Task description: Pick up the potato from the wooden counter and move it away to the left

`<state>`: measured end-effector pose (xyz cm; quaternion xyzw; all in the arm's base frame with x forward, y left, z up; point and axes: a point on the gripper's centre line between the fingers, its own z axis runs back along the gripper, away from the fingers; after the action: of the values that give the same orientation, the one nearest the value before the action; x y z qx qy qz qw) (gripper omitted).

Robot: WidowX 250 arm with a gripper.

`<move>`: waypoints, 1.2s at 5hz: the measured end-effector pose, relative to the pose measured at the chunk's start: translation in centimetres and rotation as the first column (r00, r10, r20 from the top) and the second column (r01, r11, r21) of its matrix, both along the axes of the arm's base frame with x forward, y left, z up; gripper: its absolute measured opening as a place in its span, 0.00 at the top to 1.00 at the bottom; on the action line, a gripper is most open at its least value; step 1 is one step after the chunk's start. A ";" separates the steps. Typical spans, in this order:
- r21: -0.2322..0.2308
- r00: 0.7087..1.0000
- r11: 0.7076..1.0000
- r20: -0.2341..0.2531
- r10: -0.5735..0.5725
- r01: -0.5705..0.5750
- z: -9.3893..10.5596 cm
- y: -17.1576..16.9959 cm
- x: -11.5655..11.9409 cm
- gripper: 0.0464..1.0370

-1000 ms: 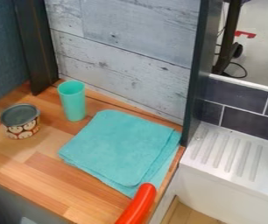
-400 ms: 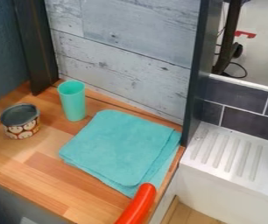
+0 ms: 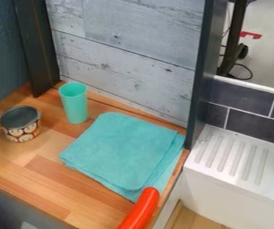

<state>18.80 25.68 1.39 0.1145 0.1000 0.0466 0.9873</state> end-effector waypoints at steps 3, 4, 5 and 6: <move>-0.013 1.000 1.000 0.021 -0.009 0.009 -0.2 0.0 1.0 0.09; -0.016 0.999 1.000 0.053 -0.012 0.012 0.3 -0.5 1.1 0.03; 0.001 0.997 1.000 0.080 -0.007 0.007 1.3 -0.4 1.3 0.04; 0.031 0.991 1.000 0.131 -0.008 0.004 3.5 -0.9 1.1 0.04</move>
<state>19.88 24.82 4.93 0.1266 0.0340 0.0524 0.9900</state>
